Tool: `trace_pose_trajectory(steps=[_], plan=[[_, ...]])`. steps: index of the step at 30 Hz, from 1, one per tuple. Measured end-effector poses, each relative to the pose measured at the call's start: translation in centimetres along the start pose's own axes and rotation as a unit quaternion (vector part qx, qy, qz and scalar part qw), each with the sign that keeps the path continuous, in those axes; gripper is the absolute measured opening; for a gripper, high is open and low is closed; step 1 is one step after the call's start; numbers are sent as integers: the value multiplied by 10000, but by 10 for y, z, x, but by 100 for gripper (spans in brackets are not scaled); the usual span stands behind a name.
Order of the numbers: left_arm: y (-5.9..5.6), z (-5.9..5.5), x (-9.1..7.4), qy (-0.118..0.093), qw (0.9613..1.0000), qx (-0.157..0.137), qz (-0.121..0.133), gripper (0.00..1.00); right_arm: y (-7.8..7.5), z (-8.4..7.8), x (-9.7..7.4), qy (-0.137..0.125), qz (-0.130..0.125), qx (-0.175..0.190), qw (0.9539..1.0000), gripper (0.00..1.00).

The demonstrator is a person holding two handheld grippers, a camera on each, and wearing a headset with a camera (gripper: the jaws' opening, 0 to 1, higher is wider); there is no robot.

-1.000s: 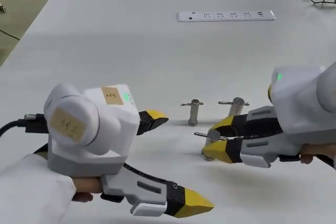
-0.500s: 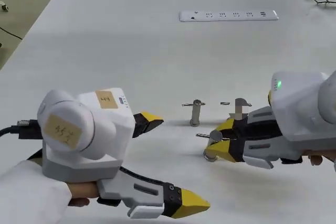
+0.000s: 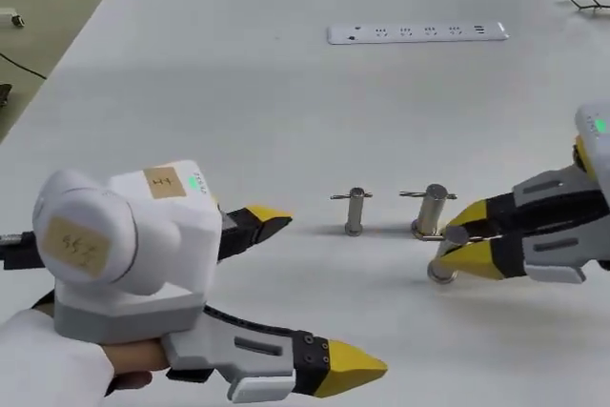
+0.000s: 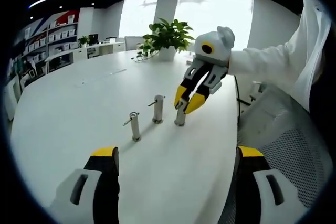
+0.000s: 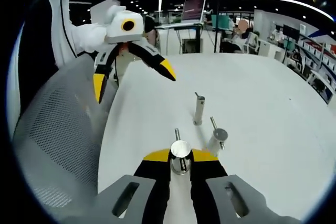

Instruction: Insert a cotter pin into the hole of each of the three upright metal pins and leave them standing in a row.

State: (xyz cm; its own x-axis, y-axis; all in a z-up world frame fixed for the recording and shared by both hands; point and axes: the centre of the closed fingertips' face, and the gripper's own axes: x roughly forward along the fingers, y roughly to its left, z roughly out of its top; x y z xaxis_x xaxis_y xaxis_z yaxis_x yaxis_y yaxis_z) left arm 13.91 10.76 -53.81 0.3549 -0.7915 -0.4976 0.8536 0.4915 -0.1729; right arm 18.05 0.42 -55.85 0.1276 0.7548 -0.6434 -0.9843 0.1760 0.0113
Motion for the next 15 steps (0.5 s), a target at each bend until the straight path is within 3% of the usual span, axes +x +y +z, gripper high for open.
trace_pose_trajectory(steps=[3, 8, 15], plan=[[1, -4, -3, 75, 9999, -20, 65, 91, -13, -7, -12, 54, -70, -63, 9999, 8], [5, -7, -5, 131, 9998, -50, 158, 93, -31, -16, -18, 131, -182, -156, 9996, 8], [11, -7, -9, 169, 9994, -57, 297, 93, -31, -15, -16, 61, -26, -289, 9996, 8]])
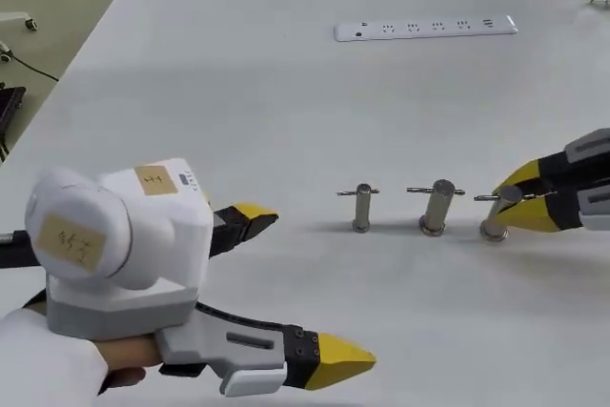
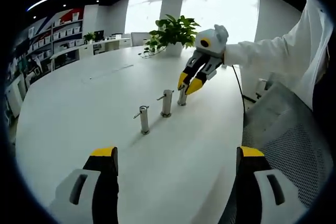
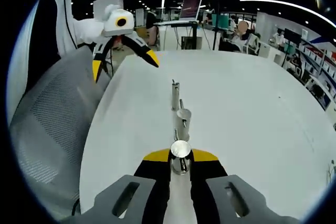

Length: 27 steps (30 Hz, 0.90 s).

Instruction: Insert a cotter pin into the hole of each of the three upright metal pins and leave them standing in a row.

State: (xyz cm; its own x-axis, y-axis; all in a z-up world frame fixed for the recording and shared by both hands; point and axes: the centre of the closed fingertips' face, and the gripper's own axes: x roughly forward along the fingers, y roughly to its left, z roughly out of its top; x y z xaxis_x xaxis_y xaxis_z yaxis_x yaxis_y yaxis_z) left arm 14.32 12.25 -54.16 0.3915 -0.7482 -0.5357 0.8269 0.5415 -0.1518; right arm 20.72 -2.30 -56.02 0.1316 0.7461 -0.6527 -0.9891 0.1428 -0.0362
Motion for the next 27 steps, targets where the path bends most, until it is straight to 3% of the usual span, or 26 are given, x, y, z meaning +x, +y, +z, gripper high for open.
trace_pose_trajectory(steps=[5, 6, 15, 24, 26, 27], plan=[[3, -1, -3, 42, 10000, 17, 68, 93, 1, -6, 3, 101, 20, -4, 9999, 8], [3, -1, -3, 43, 10000, 15, 76, 93, 1, -5, 1, -3, 10, 112, 9999, 8], [4, -1, -4, 42, 9999, -76, 110, 93, -8, -10, -8, -114, -230, 161, 9995, 8], [3, -1, -3, 60, 9999, -71, 99, 93, -12, -12, -11, -280, -253, 336, 9987, 9], [3, -1, -4, 57, 9999, -25, 113, 92, -11, -16, -11, -199, -233, 620, 9976, 10], [4, 0, -4, 52, 9999, 11, 154, 92, -11, -22, -10, -46, -240, 429, 9988, 13]])
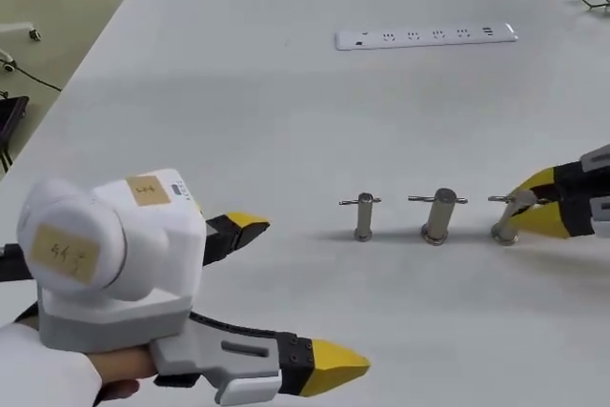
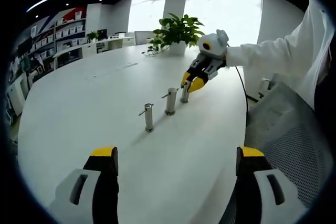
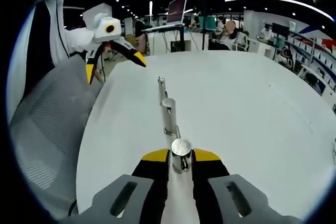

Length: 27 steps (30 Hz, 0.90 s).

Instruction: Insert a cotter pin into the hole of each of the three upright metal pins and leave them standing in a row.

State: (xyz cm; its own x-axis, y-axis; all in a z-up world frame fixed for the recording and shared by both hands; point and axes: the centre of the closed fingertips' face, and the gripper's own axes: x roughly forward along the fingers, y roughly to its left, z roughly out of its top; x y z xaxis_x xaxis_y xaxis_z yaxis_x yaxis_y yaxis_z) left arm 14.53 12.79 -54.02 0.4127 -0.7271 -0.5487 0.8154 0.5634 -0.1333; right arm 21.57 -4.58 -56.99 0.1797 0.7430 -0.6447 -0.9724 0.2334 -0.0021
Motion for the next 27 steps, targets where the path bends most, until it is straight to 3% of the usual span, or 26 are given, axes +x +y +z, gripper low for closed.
trace_pose_trajectory(steps=[2, 5, 7, 9, 10, 14, 18, 21, 22, 24, 26, 27], plan=[[1, 1, 0, -25, 10000, -33, 36, 91, -1, -4, 1, 55, -84, 59, 9999, 25], [3, 3, -1, -71, 9999, -97, 53, 92, 0, 3, -4, -255, -151, 649, 9974, 37], [3, 4, -1, -100, 9999, -119, 57, 93, 3, 9, -9, -353, -218, 567, 9975, 48], [5, 6, -1, -126, 9998, -157, 80, 93, 21, 24, -13, -795, 135, 932, 9924, 58], [5, 8, -1, -147, 9997, -194, 76, 93, 23, 26, -16, -846, 142, 997, 9913, 60], [1, 29, -2, -562, 9976, -409, -5, 93, 36, 31, -24, -969, 55, 1021, 9900, 69], [0, 40, -1, -653, 9967, -466, -104, 94, 44, 28, -27, -890, -106, 992, 9910, 72], [-3, 45, 1, -683, 9962, -502, -189, 96, 45, 25, -28, -911, -321, 1205, 9880, 81], [-4, 44, 2, -647, 9964, -510, -212, 97, 44, 24, -29, -948, -435, 1337, 9855, 84], [-6, 40, 4, -605, 9969, -424, -257, 99, 45, 19, -29, -867, -549, 1406, 9847, 91], [-5, 35, 8, -698, 9971, -254, -182, 99, 37, 12, -29, -666, -928, 1395, 9836, 91], [-5, 31, 11, -671, 9971, -295, -187, 99, 38, 11, -28, -637, -945, 1462, 9827, 92]])
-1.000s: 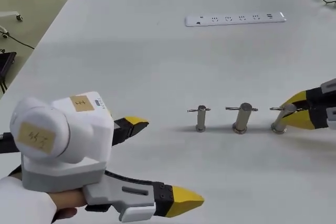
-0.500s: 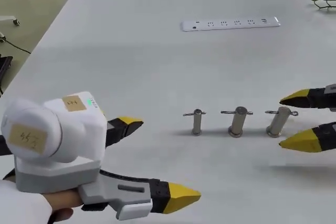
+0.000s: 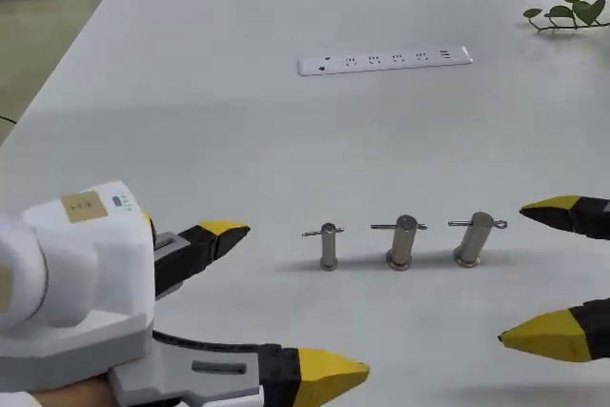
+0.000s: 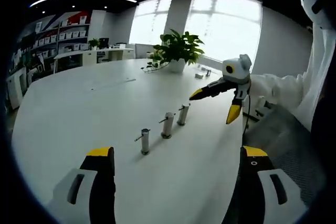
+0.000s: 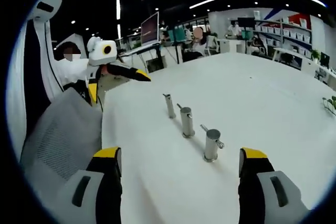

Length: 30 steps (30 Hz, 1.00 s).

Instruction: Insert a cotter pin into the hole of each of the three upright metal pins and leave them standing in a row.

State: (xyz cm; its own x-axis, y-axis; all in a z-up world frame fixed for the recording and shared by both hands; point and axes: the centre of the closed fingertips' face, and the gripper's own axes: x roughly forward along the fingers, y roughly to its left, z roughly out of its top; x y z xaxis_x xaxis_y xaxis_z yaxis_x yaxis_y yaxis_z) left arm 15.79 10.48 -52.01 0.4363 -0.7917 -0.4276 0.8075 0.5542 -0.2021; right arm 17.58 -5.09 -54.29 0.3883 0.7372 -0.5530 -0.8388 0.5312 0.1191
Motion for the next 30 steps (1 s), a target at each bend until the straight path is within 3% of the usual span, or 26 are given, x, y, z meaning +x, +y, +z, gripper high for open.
trace_pose_trajectory(steps=[2, 5, 7, 8, 10, 14, 19, 22, 23, 26, 30], plan=[[-2, -6, 3, 26, 9999, -137, -45, 99, 0, 5, 1, -155, -142, 163, 9996, 96], [-1, -13, 7, 65, 9997, -235, 32, 99, 5, 10, -1, -335, -147, 401, 9985, 98], [0, -17, 7, 75, 9996, -281, 59, 99, -3, 3, -4, -190, -476, 510, 9974, 98], [0, -19, 7, 66, 9994, -321, 67, 99, -7, -4, -8, 1, -628, 626, 9961, 98], [0, -24, 7, 88, 9989, -453, 69, 99, -11, -10, -12, 164, -815, 590, 9948, 98], [8, -33, 5, 151, 9972, -657, 339, 99, -6, -12, -17, 93, -821, 671, 9943, 98], [12, -39, 4, 226, 9962, -655, 533, 98, -1, -27, -23, 175, -1002, 924, 9905, 98], [13, -44, 3, 335, 9950, -689, 644, 91, -3, -30, -27, 67, -1134, 1136, 9870, 98], [13, -45, 3, 350, 9951, -635, 676, 90, -4, -30, -28, -4, -1182, 1286, 9846, 98], [13, -45, 2, 363, 9949, -640, 691, 93, -2, -28, -31, -70, -1172, 1325, 9842, 98], [10, -34, -1, 165, 9953, -661, 696, 99, -3, -24, -35, -93, -1251, 1306, 9835, 98]])
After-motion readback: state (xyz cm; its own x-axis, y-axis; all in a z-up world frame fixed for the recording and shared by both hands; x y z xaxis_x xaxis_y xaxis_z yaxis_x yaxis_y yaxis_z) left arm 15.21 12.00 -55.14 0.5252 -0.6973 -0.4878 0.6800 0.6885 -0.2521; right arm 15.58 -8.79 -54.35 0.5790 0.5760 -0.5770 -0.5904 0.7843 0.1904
